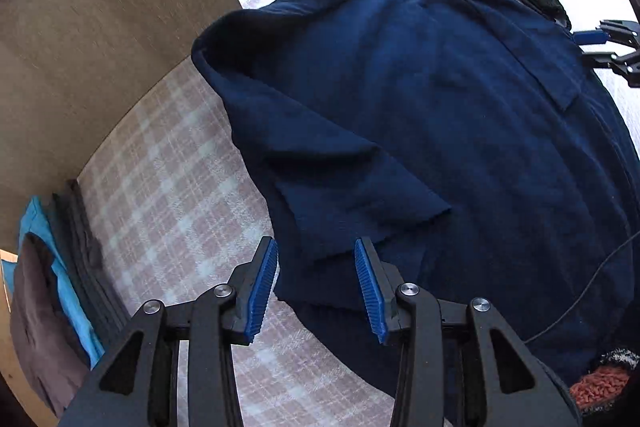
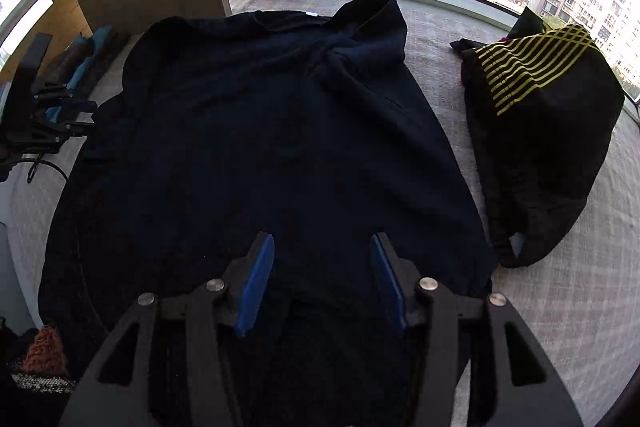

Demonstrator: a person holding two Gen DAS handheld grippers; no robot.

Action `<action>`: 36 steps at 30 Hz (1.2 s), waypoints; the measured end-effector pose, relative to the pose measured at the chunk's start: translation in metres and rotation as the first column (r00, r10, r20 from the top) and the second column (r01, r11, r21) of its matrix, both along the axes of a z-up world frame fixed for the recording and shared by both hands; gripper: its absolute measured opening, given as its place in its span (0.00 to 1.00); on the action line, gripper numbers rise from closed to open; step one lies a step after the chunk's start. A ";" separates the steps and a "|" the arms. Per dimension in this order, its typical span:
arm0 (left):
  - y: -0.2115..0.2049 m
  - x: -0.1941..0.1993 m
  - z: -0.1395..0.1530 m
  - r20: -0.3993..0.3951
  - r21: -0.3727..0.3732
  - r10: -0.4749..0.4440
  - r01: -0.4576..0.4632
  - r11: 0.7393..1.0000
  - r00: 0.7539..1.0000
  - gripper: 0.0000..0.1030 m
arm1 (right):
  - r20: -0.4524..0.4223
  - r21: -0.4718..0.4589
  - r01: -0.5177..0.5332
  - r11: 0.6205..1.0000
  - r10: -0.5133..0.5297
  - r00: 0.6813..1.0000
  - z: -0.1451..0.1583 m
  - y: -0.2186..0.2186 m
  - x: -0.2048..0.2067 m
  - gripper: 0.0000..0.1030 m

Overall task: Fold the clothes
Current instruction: 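Lower the sweatshirt onto the mat with both grippers, spreading it flat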

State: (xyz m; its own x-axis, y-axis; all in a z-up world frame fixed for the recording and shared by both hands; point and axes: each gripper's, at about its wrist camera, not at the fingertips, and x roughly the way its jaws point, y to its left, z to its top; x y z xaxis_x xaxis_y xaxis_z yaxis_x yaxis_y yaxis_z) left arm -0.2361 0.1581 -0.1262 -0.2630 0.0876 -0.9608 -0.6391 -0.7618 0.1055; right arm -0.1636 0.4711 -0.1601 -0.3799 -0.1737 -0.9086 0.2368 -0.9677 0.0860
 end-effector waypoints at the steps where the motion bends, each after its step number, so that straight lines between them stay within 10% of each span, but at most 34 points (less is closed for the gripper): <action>1: 0.001 -0.001 -0.003 -0.002 0.008 0.014 -0.014 1.000 1.000 0.38 | -0.008 0.007 -0.001 1.000 0.002 1.000 -0.002 -0.003 0.006 0.48; 5: 0.013 -0.010 -0.016 -0.001 -0.005 0.048 -0.048 0.999 0.999 0.36 | -0.024 -0.022 -0.022 1.000 0.021 1.000 -0.006 -0.013 0.013 0.48; 9: 0.011 -0.008 -0.009 0.017 0.047 0.053 -0.054 0.997 0.998 0.08 | -0.030 0.002 -0.101 0.995 0.101 0.994 -0.004 -0.030 0.008 0.48; 19: -0.051 -0.007 0.023 0.008 0.091 0.136 -0.136 0.986 0.991 0.04 | 0.060 0.175 -0.234 0.956 0.227 0.972 -0.034 -0.058 -0.004 0.47; 24: -0.081 -0.022 0.033 -0.036 0.011 0.183 -0.183 0.983 0.982 0.02 | 0.032 0.133 -0.136 0.982 0.133 0.991 -0.017 -0.023 -0.019 0.10; 36: -0.112 -0.057 0.030 -0.130 -0.153 0.228 -0.247 0.957 0.965 0.02 | -0.121 0.151 0.229 0.962 -0.212 0.970 0.050 0.098 -0.063 0.05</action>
